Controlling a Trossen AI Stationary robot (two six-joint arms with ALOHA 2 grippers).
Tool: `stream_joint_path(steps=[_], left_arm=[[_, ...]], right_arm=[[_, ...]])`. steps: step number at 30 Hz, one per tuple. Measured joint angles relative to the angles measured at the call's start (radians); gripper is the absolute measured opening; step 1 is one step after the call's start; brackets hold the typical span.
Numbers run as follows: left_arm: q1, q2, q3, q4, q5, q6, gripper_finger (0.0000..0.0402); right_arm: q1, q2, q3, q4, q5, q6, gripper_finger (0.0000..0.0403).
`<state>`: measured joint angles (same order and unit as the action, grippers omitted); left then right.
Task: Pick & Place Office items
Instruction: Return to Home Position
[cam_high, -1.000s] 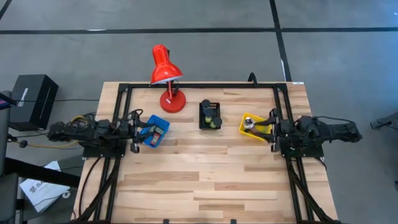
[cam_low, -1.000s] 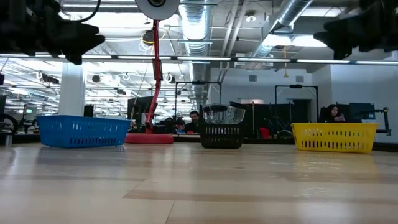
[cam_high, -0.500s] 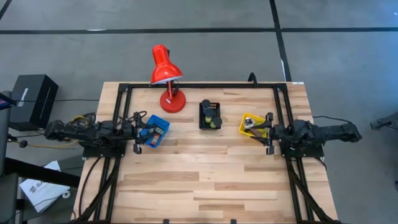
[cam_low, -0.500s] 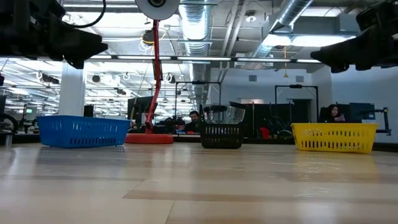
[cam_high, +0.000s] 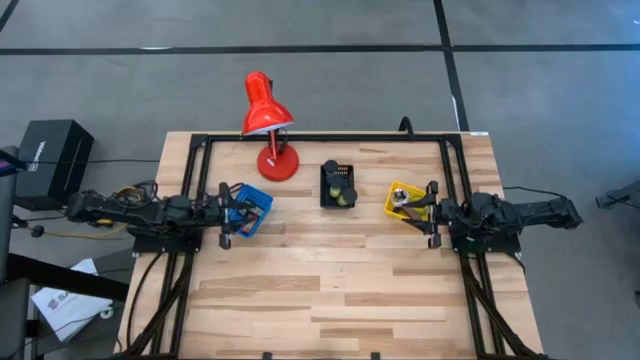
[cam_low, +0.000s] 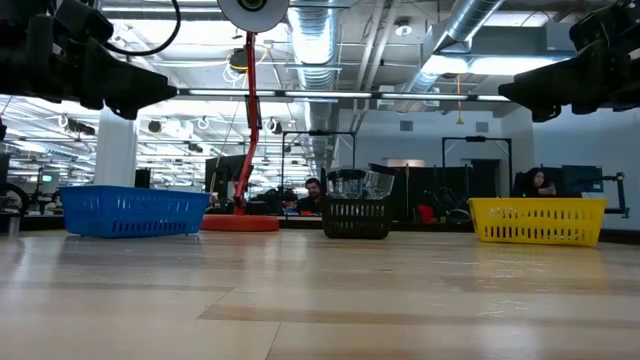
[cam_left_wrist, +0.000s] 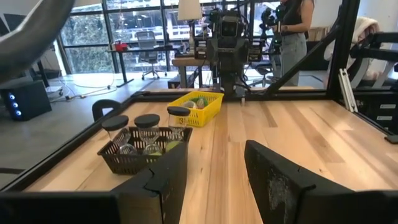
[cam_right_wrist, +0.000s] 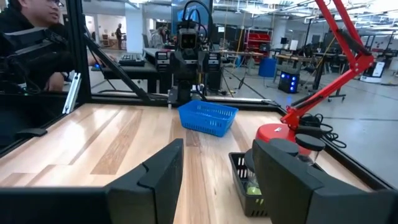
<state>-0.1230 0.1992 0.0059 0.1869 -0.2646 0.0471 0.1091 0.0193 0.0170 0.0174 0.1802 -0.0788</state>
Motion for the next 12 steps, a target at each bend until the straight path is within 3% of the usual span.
stream_joint_path(steps=[12], left_arm=[[0.000,0.040,0.000,0.003,0.000,0.000,0.0156]], right_arm=[[0.000,0.000,0.000,-0.001,0.000,0.000,0.0182]])
